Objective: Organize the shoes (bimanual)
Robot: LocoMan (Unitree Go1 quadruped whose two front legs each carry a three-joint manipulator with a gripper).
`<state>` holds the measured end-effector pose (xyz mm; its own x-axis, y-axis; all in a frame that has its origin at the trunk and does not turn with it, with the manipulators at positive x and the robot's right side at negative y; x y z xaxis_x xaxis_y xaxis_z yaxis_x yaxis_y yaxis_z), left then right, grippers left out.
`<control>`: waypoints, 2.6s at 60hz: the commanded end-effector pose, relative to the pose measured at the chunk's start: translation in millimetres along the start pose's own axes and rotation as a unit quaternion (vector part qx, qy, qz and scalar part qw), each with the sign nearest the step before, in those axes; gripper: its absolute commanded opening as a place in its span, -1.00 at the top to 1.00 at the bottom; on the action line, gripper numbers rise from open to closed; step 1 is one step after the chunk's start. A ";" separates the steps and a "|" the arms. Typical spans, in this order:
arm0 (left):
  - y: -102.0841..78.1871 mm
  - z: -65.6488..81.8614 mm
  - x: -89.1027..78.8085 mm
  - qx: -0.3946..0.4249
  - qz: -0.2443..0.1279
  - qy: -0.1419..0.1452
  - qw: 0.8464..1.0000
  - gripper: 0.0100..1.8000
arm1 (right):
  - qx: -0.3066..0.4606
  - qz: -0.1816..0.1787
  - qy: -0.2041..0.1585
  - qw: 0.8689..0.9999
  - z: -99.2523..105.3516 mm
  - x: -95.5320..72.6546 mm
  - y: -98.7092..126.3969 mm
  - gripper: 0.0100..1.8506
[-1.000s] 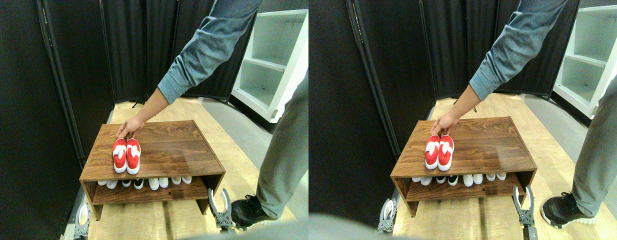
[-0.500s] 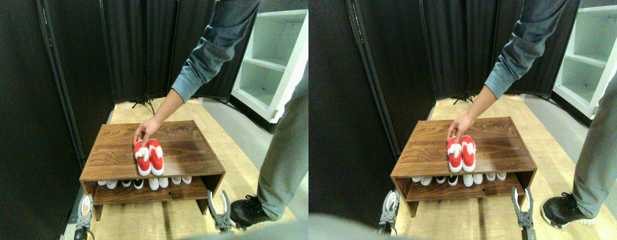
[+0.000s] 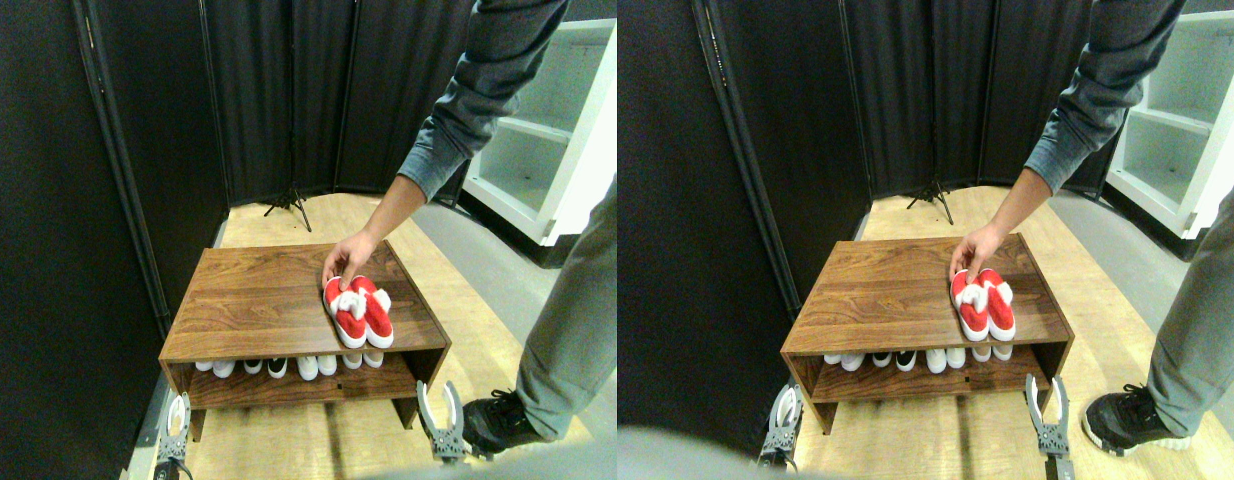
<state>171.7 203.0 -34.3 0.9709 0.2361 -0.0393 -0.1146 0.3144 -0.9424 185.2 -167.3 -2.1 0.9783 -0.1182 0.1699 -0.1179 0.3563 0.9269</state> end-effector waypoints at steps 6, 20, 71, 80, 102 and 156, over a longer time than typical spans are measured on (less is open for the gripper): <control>-17.8 -6.7 7.4 -0.019 -0.022 -0.001 1.000 1.00 | 0.014 0.013 0.009 1.000 0.9 2.3 5.8 0.77; -34.6 -21.2 8.6 -0.032 -0.020 0.000 0.999 1.00 | 0.011 0.013 0.012 1.000 2.1 1.5 4.7 0.77; -30.5 -32.0 8.9 -0.057 0.009 0.022 0.998 1.00 | 0.172 -0.081 0.071 0.979 -2.1 21.4 -5.3 0.75; -28.0 -31.3 8.8 -0.057 0.014 0.014 0.998 1.00 | 0.096 -0.095 0.112 0.985 2.5 19.8 -3.4 -0.39; -27.1 -31.5 12.4 -0.057 0.015 0.015 0.998 1.00 | 0.064 -0.103 0.172 0.978 6.9 37.2 -20.3 -0.85; -37.8 -25.9 3.7 -0.040 -0.016 0.014 0.999 1.00 | 0.188 -0.189 0.167 0.949 -28.1 114.6 -81.1 -0.67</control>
<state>183.7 171.7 -18.2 0.9748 0.2122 -0.0693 -0.1228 0.2507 -0.9602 303.8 -187.6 -66.9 0.9541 0.1343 -0.2677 0.2711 -0.0071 0.9625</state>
